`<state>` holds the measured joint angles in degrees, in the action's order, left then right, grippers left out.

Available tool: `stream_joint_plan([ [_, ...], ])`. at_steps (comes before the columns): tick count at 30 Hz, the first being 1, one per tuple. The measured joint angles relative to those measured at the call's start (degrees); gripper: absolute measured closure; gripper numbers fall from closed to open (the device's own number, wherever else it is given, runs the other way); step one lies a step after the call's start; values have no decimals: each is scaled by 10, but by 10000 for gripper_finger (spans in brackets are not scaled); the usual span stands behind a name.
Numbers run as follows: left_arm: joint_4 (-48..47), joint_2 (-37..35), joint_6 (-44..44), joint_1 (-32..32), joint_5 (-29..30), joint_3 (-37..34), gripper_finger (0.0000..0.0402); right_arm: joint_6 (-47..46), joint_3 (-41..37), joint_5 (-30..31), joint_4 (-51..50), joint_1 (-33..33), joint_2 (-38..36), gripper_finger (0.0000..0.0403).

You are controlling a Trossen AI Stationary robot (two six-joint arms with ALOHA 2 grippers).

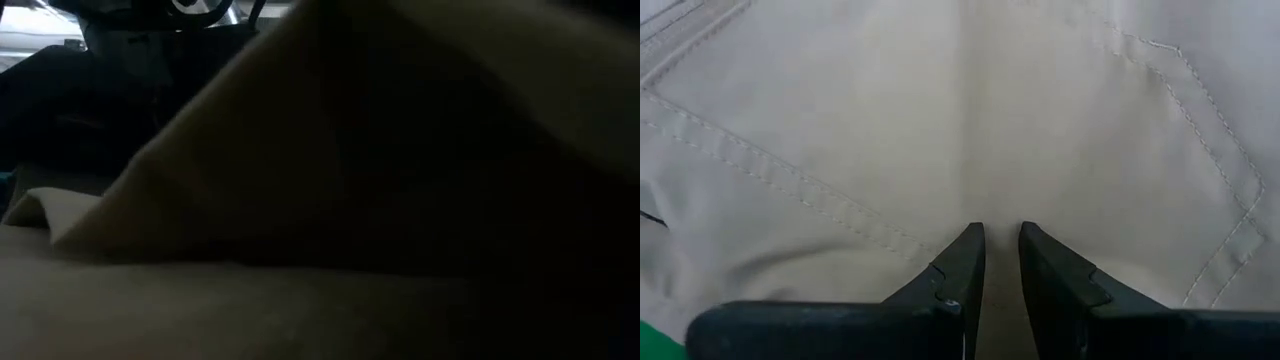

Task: Fold Laundry from Bin
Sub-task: Fold the brown shorts from the red laundry bin

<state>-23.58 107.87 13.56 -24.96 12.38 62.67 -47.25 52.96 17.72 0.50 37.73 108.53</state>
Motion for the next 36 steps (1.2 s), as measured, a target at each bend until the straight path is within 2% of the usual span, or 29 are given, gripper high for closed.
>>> stream_joint_plan([
  [8,-8,0,0,-6,1,0,337,-3,-1,-33,-1,8,1,214],
  [14,36,1,0,-14,-2,-2,337,-4,-1,-44,-25,9,-3,214],
  [24,119,2,-2,-13,-3,-2,337,-15,-7,-68,-191,10,-85,214],
  [29,147,2,-4,-14,-16,-2,337,-41,-6,-119,-275,10,-108,214],
  [36,179,2,-5,-13,-29,-2,337,-49,5,-157,-298,9,-108,214],
])
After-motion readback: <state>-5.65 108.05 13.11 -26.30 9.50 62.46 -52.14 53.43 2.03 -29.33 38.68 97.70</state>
